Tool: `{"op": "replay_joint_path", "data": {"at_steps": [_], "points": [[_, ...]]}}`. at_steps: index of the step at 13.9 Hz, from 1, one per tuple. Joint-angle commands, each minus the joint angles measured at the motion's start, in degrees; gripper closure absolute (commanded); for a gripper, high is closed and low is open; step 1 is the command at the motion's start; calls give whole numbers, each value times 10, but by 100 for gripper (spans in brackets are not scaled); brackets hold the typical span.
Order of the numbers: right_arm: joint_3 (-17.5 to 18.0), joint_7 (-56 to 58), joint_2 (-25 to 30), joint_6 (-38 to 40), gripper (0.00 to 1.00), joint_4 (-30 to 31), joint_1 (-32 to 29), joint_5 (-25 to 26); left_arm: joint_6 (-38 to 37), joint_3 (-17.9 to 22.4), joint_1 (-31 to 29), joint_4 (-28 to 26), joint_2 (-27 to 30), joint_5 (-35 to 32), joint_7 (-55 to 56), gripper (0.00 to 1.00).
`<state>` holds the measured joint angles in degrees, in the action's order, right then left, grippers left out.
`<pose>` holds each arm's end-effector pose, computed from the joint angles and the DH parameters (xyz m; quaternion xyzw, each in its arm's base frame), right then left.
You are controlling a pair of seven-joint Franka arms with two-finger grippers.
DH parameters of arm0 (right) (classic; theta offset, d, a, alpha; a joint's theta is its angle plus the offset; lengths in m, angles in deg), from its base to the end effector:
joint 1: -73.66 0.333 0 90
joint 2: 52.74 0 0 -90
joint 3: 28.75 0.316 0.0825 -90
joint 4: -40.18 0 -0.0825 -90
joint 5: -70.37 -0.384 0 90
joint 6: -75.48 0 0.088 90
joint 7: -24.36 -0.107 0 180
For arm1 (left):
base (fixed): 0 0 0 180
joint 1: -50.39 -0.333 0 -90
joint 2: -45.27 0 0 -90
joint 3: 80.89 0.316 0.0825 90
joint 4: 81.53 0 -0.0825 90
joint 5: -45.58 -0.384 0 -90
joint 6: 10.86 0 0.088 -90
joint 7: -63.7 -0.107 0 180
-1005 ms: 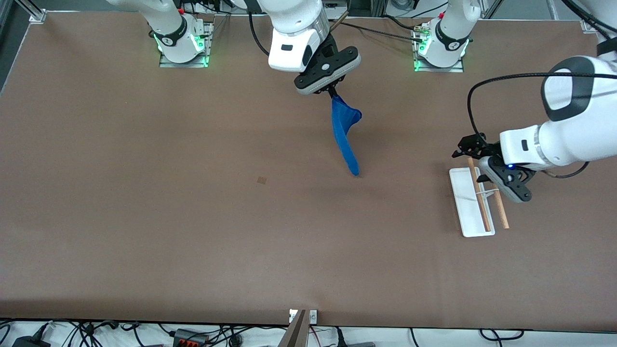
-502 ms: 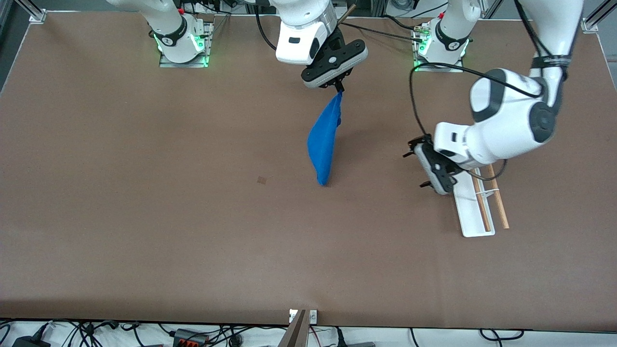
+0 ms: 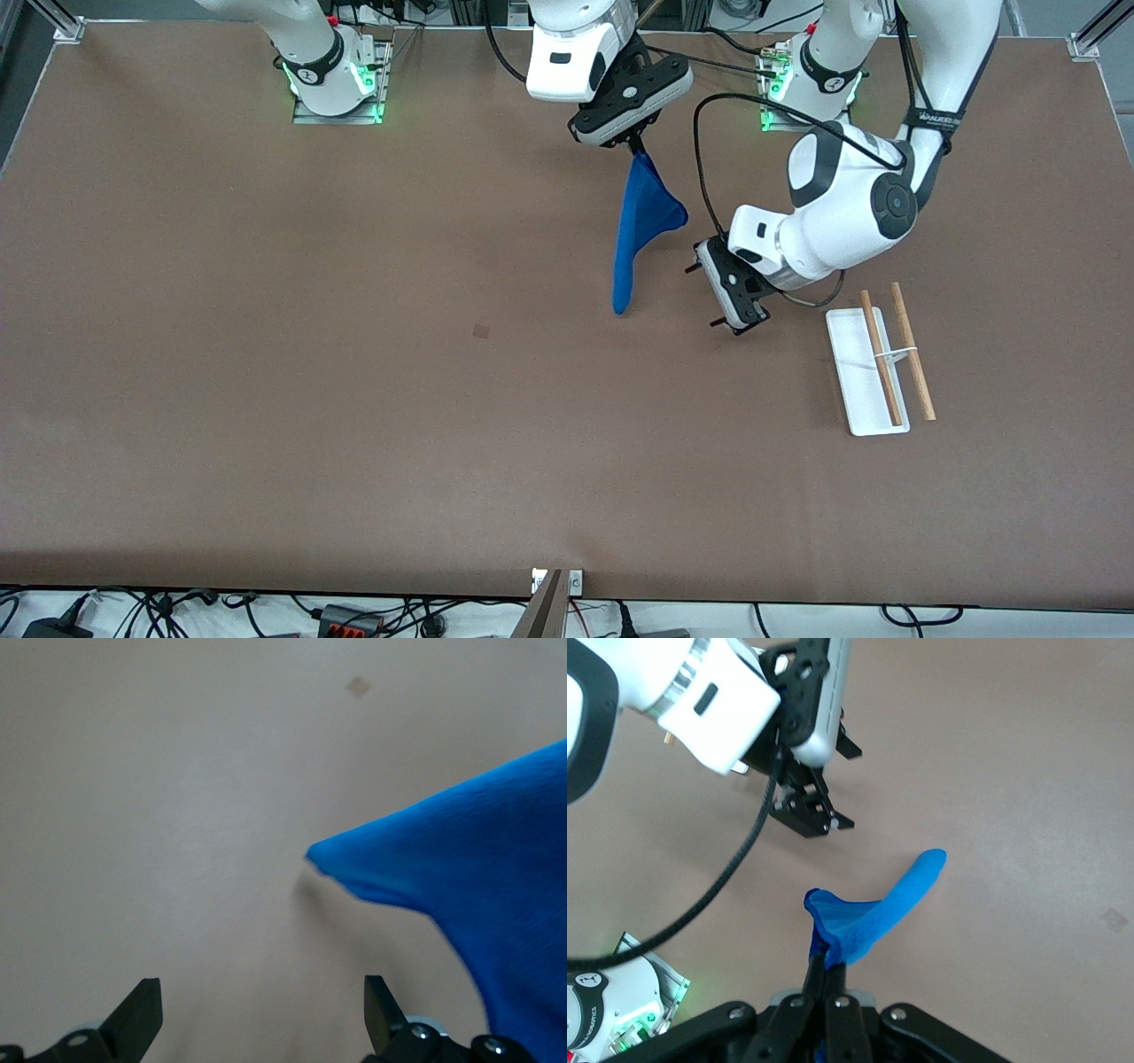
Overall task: Pass towel and hang on rack
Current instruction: 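Hold the towel up while the left gripper reaches toward it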
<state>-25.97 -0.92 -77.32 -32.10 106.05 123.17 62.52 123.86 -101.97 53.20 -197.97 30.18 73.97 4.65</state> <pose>0.4306 0.5602 0.5904 -0.9618 -0.2162 -0.0677 0.1534 0.5479 -0.2424 0.3339 0.8327 -0.5049 0.0954 0.2063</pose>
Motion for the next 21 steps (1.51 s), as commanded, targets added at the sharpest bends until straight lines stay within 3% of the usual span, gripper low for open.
{"op": "replay_joint_path", "data": {"at_steps": [1,6,10,17,21], "points": [[-5,-11,-5,0,100,-14,5,1,24,-17,-11,-45,25,53,-77,0],[-5,-11,-5,1,100,-14,5,2,36,-17,-37,-79,23,84,-236,0],[-5,-12,-6,1,100,-14,6,4,35,-41,-36,-109,27,188,-361,0],[-5,-12,-6,1,100,-13,6,5,31,-69,-40,-161,30,325,-514,0],[-5,-13,-5,1,100,-14,6,5,13,-70,-45,-167,47,340,-543,0]]}}
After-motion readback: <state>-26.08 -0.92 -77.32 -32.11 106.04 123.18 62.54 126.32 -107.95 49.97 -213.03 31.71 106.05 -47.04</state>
